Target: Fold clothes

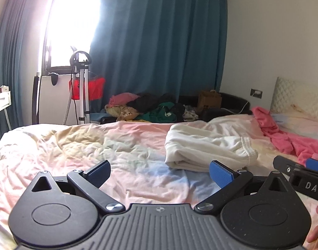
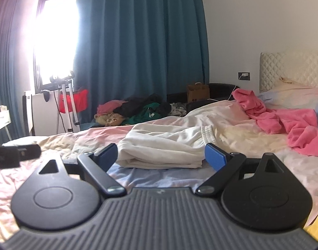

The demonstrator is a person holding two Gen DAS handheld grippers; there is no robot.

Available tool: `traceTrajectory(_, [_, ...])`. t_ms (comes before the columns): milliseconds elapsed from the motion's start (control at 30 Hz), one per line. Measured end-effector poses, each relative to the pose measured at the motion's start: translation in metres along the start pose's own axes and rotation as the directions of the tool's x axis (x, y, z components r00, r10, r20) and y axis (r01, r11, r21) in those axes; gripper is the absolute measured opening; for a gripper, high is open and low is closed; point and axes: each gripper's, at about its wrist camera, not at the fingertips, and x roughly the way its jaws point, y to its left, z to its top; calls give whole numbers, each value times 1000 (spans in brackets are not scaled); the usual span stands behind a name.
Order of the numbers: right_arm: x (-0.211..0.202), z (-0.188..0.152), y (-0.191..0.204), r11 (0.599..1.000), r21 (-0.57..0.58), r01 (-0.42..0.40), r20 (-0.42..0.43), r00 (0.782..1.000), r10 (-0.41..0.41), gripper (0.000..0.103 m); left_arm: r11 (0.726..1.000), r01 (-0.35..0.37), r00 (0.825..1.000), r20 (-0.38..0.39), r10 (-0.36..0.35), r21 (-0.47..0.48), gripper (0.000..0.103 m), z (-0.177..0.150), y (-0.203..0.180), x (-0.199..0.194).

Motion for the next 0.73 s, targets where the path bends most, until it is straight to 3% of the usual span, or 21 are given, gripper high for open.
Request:
traceTrajectory(533, [7, -4, -10, 999, 38, 25, -38, 999, -23, 92, 1000, 5, 1000, -12, -5, -28, 103, -13, -2, 8])
traceTrajectory(733, [8, -6, -6, 999, 18, 27, -50, 998, -26, 92, 999, 37, 999, -10, -37, -41, 103, -16, -1, 8])
